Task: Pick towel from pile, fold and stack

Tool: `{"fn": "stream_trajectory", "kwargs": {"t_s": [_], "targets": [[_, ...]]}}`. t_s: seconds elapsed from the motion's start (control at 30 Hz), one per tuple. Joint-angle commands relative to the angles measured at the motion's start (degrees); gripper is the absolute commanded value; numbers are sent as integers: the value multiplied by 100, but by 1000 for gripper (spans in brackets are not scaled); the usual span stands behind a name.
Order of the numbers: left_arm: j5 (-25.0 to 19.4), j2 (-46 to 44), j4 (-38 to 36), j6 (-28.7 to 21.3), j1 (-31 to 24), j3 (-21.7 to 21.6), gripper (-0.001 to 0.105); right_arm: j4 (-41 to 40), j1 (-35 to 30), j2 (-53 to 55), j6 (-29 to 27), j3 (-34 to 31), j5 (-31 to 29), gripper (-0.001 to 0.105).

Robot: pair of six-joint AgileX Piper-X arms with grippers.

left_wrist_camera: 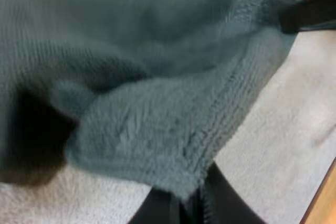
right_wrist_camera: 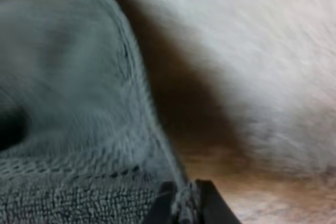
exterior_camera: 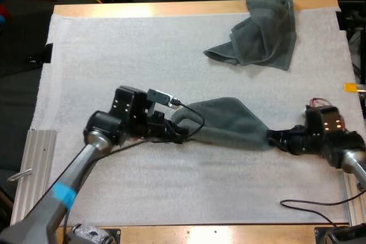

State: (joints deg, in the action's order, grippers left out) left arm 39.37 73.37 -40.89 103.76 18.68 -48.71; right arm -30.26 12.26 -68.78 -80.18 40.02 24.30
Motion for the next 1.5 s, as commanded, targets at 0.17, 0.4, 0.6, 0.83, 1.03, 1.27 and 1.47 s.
{"fn": "stream_trajectory", "kwargs": {"t_s": [0.17,0.4,0.6,0.83,1.03,1.27,1.47], "targets": [[-132,-365,-1151,-247,29,-1035,0,-764,338,922,-236,743,-379,1],[-272,-658,-2022,-247,29,-1870,0,-1385,1319,1167,-236,1757,-1081,1],[-506,-1374,-2947,-488,29,-1939,0,-2246,2212,1181,-565,2705,-2323,1],[-583,-2208,-3482,-527,29,-1939,0,-3332,3343,1193,-569,3316,-3421,1],[-578,-2387,-3831,-502,350,-1939,0,-3738,4314,1197,-246,3534,-4258,1],[-1251,-2385,-3951,-114,1239,-1939,0,-4870,5101,1219,306,3876,-4886,1],[-1939,-2385,-4127,275,1967,-1939,0,-5539,5613,1218,822,3929,-5026,1]]}}
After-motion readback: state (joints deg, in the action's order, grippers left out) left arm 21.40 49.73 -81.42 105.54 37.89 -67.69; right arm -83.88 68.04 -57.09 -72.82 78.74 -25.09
